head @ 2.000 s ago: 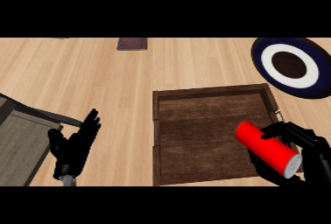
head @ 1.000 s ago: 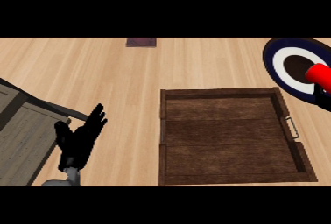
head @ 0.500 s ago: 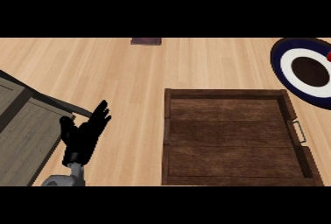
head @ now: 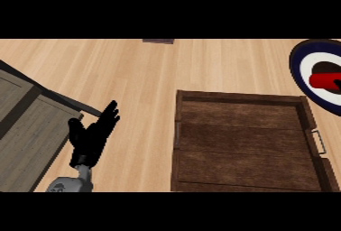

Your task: Pick the can from the tray and place it in the plate

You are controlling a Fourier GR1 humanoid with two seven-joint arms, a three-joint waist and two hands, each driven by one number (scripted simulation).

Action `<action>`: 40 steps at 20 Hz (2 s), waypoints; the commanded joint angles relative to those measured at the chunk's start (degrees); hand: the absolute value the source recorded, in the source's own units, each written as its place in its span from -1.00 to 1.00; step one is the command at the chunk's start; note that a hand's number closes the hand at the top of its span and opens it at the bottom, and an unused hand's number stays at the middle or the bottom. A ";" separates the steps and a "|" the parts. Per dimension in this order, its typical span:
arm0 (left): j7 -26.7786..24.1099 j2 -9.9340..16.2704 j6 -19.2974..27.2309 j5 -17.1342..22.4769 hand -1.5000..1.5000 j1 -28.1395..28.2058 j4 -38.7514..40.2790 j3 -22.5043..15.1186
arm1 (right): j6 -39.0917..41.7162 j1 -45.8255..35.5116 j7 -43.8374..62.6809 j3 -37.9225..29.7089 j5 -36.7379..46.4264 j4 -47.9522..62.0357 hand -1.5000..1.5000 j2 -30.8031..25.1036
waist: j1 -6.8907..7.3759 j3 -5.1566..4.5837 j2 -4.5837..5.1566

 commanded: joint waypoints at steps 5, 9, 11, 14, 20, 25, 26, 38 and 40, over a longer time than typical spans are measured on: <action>1.64 -1.03 -0.08 -0.19 0.00 0.09 0.02 -1.44 | 7.84 -3.33 -4.34 -0.26 -0.59 4.96 -1.00 1.48 | 0.29 0.19 0.28; 1.27 -0.23 -0.06 0.32 0.00 0.27 0.74 0.09 | 11.74 -5.68 -7.64 -5.37 -5.89 5.08 -1.00 1.04 | -0.16 0.21 0.27; 0.61 0.24 -0.35 0.07 0.00 1.39 -0.12 -0.08 | 13.82 -5.48 -8.22 -7.92 -8.34 6.02 -1.00 -0.11 | -0.23 0.24 0.21; 1.44 0.46 -0.51 0.08 0.00 1.51 -0.14 -0.15 | 15.37 -5.36 -7.21 -10.58 -10.73 7.85 -1.00 -1.43 | -0.40 0.22 0.31; 0.74 -0.72 1.21 -0.66 0.00 2.06 0.08 -0.10 | 30.08 -0.25 -8.00 -11.41 -11.96 10.03 -1.00 -6.22 | -2.31 0.18 -0.16; -0.77 -0.20 0.43 0.03 0.00 3.68 0.68 0.76 | 40.77 5.01 -12.15 -10.81 -11.64 9.95 -1.00 -7.81 | -2.96 0.19 -0.30; -0.26 -0.53 1.29 -0.24 0.00 2.87 0.58 0.95 | 43.11 5.49 -12.05 -9.98 -10.94 9.41 -1.00 -8.95 | -3.22 0.18 -0.41; 0.76 -0.24 1.31 0.31 0.00 3.70 -1.49 1.45 | 44.50 14.88 -17.83 -6.73 -8.29 5.43 -1.00 -9.55 | -3.51 0.30 -0.87; 0.13 -0.24 1.50 0.22 0.00 3.23 -0.33 1.94 | 44.31 16.08 -19.41 -5.91 -7.73 4.77 -1.00 -8.68 | -3.84 0.25 -0.91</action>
